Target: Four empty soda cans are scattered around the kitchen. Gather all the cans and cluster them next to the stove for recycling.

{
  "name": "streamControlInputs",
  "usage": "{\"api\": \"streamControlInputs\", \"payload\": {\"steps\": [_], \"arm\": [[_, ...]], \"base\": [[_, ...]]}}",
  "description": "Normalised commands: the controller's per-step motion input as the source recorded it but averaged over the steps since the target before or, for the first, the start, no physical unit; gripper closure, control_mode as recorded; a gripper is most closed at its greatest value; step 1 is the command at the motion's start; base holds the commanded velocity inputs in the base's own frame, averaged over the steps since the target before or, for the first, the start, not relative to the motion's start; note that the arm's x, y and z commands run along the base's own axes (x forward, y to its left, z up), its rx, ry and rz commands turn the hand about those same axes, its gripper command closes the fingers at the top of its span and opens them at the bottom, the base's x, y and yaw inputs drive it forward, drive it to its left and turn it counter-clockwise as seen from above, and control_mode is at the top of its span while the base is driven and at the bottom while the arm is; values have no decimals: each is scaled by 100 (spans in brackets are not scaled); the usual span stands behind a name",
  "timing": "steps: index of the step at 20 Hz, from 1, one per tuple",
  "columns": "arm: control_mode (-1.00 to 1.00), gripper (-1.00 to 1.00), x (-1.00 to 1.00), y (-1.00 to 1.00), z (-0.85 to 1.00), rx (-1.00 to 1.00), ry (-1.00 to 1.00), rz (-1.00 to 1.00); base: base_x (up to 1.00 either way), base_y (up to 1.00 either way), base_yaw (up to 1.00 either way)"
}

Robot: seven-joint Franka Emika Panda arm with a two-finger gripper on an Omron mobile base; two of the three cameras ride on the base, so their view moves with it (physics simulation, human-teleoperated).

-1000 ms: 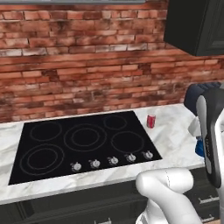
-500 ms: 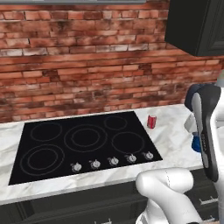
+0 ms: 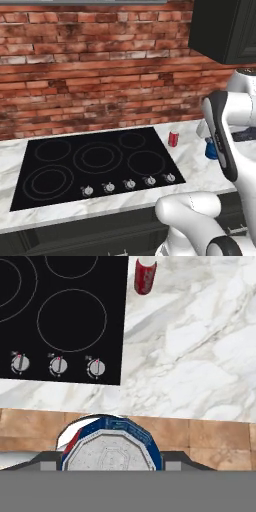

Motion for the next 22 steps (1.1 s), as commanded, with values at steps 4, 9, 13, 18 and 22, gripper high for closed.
{"api": "streamControlInputs", "payload": {"steps": [4,9,13,18,22], "arm": [[-100,100,55,-1,-27,0,-1,0],[-100,100,44,0,-30,0,-2,0],[-100,100,41,0,-26,0,-3,0],[-100,100,37,0,-7,0,0,0],[-100,100,39,0,-18,0,0,0]], "base": [[0,0,0],[0,0,0],[0,0,0],[0,0,0],[0,0,0]]}}
